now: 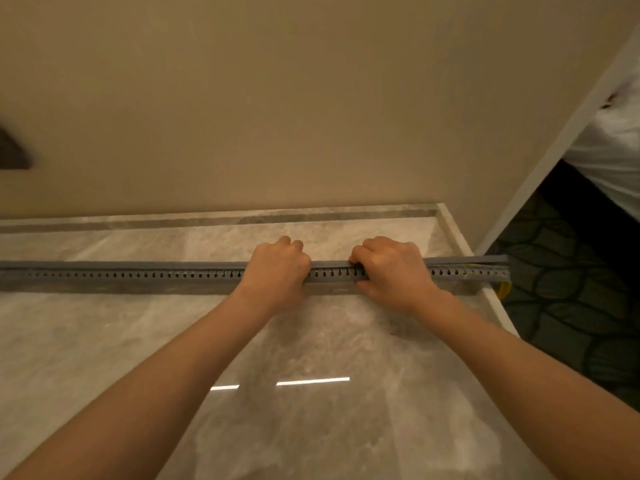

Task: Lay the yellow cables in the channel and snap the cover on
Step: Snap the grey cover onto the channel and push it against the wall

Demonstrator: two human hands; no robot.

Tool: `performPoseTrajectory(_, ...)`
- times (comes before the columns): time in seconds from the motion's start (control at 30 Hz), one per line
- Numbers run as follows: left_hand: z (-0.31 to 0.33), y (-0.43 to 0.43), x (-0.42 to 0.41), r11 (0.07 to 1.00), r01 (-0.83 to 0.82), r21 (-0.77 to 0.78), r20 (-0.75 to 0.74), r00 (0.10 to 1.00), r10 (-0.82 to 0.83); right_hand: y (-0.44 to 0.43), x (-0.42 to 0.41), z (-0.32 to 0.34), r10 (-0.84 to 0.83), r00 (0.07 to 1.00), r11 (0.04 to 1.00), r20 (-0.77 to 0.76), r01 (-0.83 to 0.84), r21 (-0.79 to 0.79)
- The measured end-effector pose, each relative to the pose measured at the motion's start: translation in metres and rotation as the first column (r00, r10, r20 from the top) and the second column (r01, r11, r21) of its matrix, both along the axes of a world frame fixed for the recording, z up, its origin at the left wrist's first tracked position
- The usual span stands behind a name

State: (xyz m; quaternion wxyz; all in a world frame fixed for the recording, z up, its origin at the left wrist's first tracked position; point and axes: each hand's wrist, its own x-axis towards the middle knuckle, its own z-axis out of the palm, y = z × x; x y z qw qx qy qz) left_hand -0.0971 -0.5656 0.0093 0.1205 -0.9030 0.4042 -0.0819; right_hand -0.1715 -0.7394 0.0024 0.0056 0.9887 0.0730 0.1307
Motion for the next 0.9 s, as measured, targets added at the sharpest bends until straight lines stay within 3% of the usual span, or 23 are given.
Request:
performPoseTrajectory(0.2,-0.01,-0.043,-0.028,0.969,-0.131,-0.207,-0.1,0.989,0.112,-0.01,0.005,-0.008,0.077,0.992,0.99,0.102,-0.088,0.112)
performPoseTrajectory(0.33,-0.012,-0.047,-0.033,0.964,-0.176,-0.2,-0.12,0.981,0.154,-0.016,0.007,-0.013,0.118,0.986,0.976,0.121,-0.138,0.166)
performPoseTrajectory(0.53,-0.011,-0.044,-0.037,0.98,-0.123,-0.159,-0.093,0.99,0.109,-0.031,-0.002,-0.014,0.185,0.983,0.967,0.016,-0.185,0.175)
performPoseTrajectory(0.9,-0.008,-0.043,-0.036,0.986,-0.096,-0.133,-0.095,0.992,0.083,-0.079,-0.037,0.001,0.011,1.0,1.0,-0.024,-0.012,-0.006)
